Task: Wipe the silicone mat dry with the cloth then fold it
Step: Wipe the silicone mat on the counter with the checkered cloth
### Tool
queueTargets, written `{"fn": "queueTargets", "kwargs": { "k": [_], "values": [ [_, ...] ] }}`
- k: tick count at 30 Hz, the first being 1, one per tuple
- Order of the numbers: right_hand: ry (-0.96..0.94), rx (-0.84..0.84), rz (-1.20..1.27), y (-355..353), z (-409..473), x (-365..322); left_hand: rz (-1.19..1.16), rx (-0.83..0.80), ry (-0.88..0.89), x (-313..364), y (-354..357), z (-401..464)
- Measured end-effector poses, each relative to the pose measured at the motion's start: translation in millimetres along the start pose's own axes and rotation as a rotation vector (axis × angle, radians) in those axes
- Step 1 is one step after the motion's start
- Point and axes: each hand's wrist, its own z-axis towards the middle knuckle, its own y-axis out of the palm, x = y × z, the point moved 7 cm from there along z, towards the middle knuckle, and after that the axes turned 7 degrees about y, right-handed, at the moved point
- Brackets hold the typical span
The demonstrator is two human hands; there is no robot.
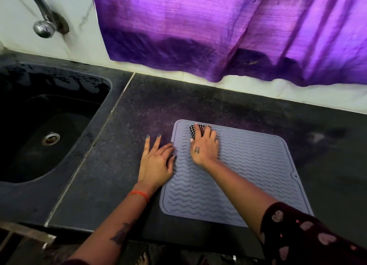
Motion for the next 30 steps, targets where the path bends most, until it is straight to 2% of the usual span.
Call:
{"fn": "queueTargets", "kwargs": {
  "k": [3,5,7,9,14,17,19,22,25,28,30],
  "values": [
    [0.015,-0.105,0.139,-9,19,3,0.002,-0.003,-0.001,0,0,0],
    [0.074,-0.087,0.261,-18,26,10,-0.004,-0.004,-0.006,-1,0,0],
    [0.068,0.013,0.203,-22,21,13,-0.009,-0.003,-0.009,-1,0,0],
    [-0.018,0.054,0.077,-10,8,7,-0.012,-0.002,-0.011,-1,1,0],
    [-0.016,-0.035,-0.008,-1,17,-4,-0.017,-0.009,-0.015,-2,1,-1],
    [0.053,-0.194,0.107,-13,37,-9,-0.02,-0.004,-0.016,-2,0,0],
    [0.062,-0.171,0.165,-19,46,-13,-0.025,-0.004,-0.017,-1,0,0],
    [-0.056,-0.142,0.048,-3,34,-29,-0.018,-0.013,-0.025,-2,1,0],
    [-0.088,-0.12,-0.043,14,26,-33,-0.01,-0.028,-0.032,-3,2,0],
    [-0.11,-0.179,-0.037,9,41,-35,-0.023,-0.025,-0.031,-2,2,0],
    [-0.143,-0.223,0.064,4,49,-34,-0.024,-0.016,-0.032,-2,0,0]
  ]
}}
